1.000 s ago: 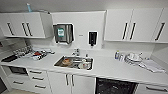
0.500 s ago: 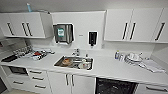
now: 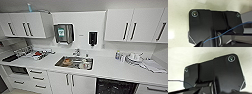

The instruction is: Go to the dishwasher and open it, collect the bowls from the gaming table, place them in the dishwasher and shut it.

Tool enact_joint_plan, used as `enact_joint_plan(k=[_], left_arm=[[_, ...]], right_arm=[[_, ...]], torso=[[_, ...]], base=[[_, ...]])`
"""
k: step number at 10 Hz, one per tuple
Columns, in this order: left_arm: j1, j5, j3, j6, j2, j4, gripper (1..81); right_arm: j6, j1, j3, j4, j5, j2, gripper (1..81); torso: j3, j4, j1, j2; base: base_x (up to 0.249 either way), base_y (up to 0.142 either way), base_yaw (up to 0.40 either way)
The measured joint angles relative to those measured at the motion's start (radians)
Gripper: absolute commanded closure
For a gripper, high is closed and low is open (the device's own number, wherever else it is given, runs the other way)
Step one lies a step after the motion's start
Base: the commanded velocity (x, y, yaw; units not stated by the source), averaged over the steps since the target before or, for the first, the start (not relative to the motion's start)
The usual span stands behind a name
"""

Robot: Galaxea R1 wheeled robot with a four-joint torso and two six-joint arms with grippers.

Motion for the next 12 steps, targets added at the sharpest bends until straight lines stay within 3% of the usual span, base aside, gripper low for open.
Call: enact_joint_plan(k=[7, 12], left_arm=[[0.009, -0.011, -0.002, 0.0, 0.001, -0.001, 1.0], [0.014, -0.068, -0.001, 0.0, -0.002, -0.001, 1.0]], right_arm=[[-0.001, -0.007, -0.048, -0.005, -0.005, 0.028, 1.0], [0.0, -0.001, -0.079, -0.005, -0.005, 0.033, 1.0]], torso=[[0.0, 0.0, -0.001, 0.0], [0.0, 0.0, -0.001, 0.0]], base=[[0.0, 0.0, 0.346], [0.0, 0.0, 0.36]])
